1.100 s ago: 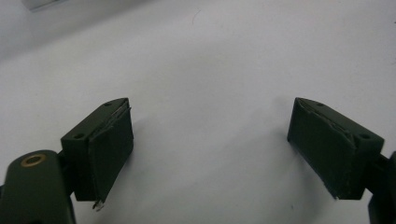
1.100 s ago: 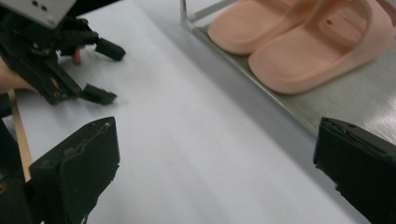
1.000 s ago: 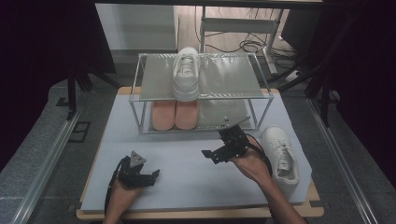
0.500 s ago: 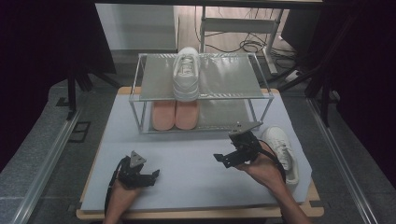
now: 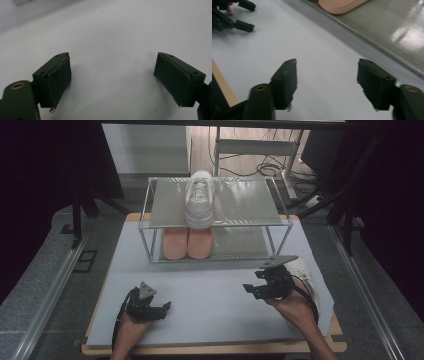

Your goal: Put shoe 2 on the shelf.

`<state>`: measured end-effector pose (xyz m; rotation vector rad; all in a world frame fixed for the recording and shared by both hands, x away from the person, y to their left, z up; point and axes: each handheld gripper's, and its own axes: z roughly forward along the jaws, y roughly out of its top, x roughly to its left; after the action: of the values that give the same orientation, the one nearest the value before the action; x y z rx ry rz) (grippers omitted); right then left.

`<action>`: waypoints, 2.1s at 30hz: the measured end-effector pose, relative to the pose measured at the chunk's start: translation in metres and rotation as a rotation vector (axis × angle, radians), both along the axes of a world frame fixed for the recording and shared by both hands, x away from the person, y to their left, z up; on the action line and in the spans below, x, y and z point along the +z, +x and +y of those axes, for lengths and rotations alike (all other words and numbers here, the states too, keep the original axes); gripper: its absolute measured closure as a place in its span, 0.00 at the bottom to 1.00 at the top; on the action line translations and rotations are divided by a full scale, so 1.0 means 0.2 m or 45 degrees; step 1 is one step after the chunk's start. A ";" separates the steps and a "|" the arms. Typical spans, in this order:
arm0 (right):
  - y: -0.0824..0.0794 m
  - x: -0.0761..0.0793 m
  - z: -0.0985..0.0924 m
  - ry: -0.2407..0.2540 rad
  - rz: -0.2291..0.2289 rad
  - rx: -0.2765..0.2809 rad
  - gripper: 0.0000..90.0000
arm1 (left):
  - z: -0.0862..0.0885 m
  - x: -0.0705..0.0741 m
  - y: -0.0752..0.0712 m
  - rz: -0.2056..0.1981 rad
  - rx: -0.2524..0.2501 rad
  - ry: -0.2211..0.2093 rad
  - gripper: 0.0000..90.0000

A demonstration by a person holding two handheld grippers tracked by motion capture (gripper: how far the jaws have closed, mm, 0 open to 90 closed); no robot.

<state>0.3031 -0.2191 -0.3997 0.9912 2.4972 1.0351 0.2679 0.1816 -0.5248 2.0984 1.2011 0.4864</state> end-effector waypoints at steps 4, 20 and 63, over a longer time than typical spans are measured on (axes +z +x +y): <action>-0.01 0.00 -0.05 -0.003 -0.004 -0.039 0.56 | 0.00 0.00 0.00 -0.002 0.000 0.001 0.16; -0.02 -0.03 -0.34 -0.070 -0.001 -0.219 0.99 | 0.00 0.00 0.00 0.000 0.002 -0.002 0.16; 0.03 -0.33 -0.90 -0.099 0.062 -0.689 1.00 | 0.00 0.00 0.00 0.004 -0.001 0.004 0.16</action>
<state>0.3090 -0.3995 -0.4654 1.5596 2.0902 0.7409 0.2678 0.1817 -0.5247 2.1030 1.2022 0.4856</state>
